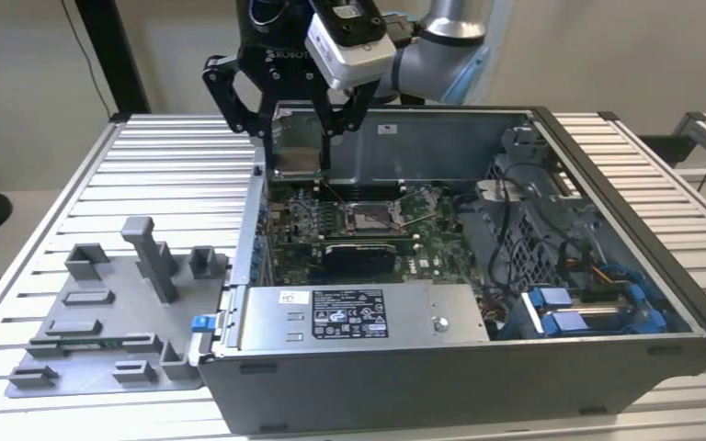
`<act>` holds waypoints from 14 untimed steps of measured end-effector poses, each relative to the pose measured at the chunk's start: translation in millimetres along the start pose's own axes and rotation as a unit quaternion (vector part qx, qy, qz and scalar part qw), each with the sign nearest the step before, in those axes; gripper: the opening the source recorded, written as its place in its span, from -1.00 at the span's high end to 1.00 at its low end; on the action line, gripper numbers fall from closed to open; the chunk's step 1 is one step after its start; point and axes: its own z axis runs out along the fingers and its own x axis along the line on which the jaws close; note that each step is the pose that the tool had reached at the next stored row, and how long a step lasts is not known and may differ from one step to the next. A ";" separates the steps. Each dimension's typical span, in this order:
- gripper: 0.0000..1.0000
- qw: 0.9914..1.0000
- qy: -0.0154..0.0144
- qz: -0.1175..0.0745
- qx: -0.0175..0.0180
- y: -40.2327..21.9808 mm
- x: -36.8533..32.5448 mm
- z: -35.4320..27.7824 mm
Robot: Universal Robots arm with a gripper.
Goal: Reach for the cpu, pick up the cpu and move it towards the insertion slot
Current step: 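Pick up the cpu and move it towards the insertion slot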
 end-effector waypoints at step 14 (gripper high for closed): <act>1.00 1.000 0.000 0.000 0.000 -0.4 -29.5 -0.1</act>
